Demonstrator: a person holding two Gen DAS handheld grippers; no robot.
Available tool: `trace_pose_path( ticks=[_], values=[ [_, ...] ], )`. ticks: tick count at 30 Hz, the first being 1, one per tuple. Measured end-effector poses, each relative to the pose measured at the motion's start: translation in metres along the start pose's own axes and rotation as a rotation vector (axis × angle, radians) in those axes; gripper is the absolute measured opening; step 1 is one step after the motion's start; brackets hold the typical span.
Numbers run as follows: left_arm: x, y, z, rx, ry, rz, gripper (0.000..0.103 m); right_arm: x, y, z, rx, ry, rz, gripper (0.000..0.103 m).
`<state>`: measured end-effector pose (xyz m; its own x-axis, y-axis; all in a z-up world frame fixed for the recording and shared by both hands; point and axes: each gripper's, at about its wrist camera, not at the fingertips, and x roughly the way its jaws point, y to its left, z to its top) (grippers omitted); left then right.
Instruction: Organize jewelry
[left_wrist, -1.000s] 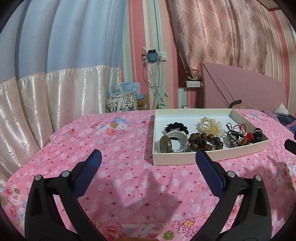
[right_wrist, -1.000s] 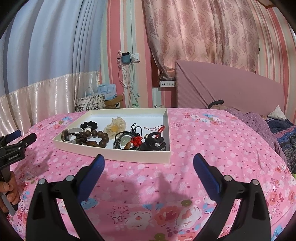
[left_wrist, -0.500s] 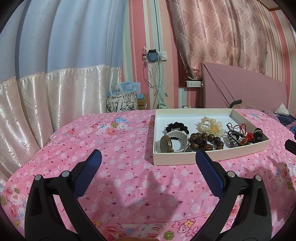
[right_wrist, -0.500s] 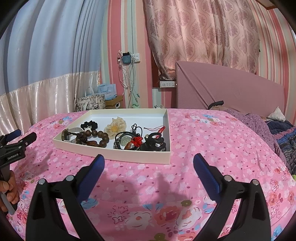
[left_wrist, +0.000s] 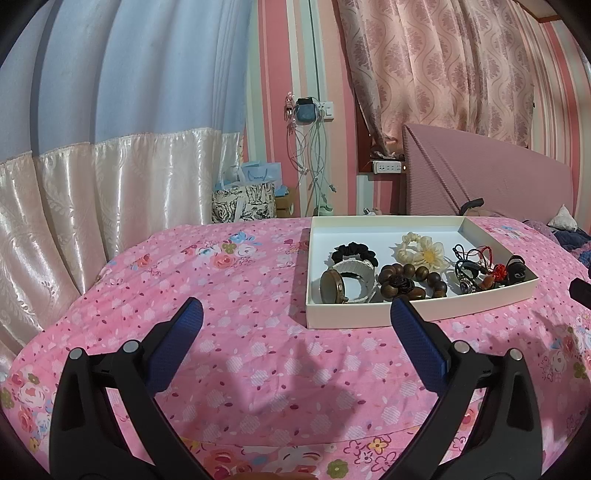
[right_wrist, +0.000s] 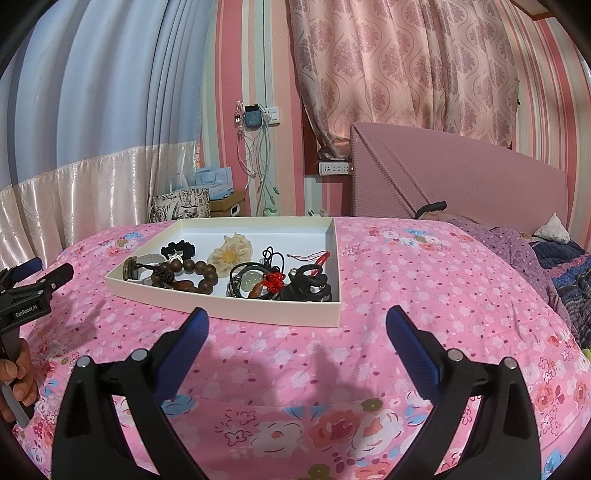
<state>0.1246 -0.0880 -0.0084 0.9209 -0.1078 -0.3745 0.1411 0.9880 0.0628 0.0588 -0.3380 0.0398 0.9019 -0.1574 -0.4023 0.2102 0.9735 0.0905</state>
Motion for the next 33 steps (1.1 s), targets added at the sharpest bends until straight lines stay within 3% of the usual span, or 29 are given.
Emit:
trace_pose_path(
  ticks=[33],
  values=[
    [0.0020, 0.0010, 0.0005, -0.012, 0.010, 0.005, 0.100, 0.0007, 0.0001, -0.0001, 0.000, 0.002, -0.001, 0.097]
  ],
)
